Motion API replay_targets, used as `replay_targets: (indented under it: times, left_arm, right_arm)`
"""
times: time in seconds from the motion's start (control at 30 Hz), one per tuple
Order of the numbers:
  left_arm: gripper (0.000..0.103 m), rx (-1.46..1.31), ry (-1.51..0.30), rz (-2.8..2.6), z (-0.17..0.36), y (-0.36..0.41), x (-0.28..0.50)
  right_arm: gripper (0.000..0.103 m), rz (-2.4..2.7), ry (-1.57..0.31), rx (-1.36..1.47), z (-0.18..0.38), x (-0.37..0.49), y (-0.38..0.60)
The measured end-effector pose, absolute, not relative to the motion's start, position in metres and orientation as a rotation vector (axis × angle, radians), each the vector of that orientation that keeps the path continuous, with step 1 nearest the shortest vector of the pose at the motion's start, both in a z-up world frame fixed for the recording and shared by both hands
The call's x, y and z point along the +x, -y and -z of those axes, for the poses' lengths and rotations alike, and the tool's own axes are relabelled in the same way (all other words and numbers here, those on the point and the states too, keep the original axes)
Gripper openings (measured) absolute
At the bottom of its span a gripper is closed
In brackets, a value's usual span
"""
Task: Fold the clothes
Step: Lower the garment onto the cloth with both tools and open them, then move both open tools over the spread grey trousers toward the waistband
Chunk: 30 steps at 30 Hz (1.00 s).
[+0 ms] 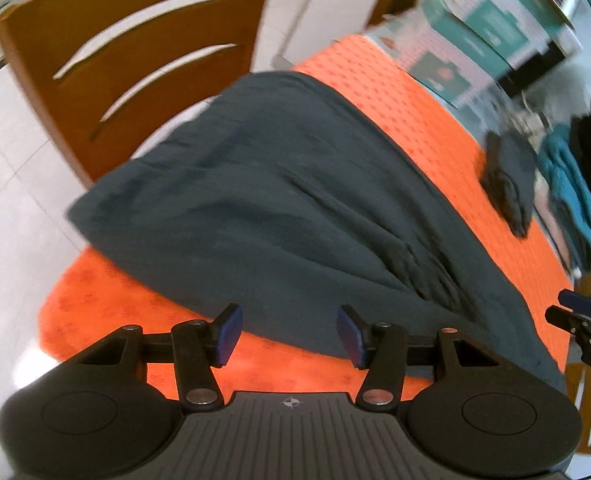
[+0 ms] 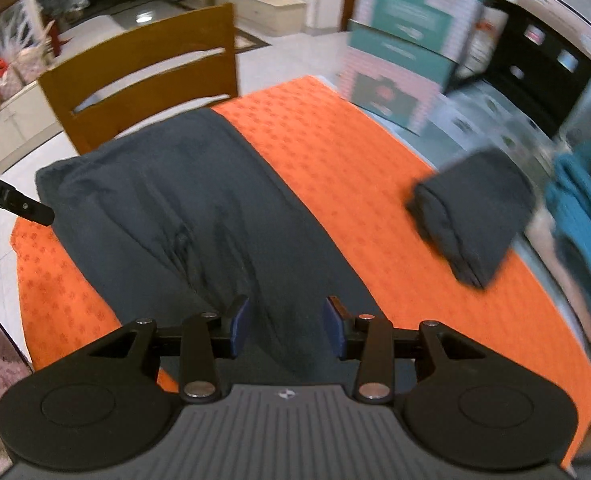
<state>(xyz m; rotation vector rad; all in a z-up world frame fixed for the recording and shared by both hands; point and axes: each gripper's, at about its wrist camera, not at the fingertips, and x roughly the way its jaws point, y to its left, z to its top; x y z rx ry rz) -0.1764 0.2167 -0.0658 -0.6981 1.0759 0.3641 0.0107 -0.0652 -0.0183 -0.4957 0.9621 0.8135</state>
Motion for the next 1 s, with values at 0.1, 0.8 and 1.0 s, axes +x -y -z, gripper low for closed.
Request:
replay_targets:
  times: [0.1,0.8,1.0]
  left_arm:
    - [0.057,-0.665,-1.094,-0.336,0.067,-0.202,-0.165]
    - [0.064,-0.639,-1.172,-0.276,0.068,-0.089,-0.141]
    - [0.064,-0.651,-1.176,-0.285,0.069,-0.065,-0.141]
  right_arm:
    - [0.046,-0.764,-0.971,-0.465,0.019,0.005,0.094]
    - [0.047,-0.508,-1.006,-0.348,0.042,-0.004,0.287]
    - [0.047,-0.441,-1.025,-0.308,0.050,-0.008,0.337]
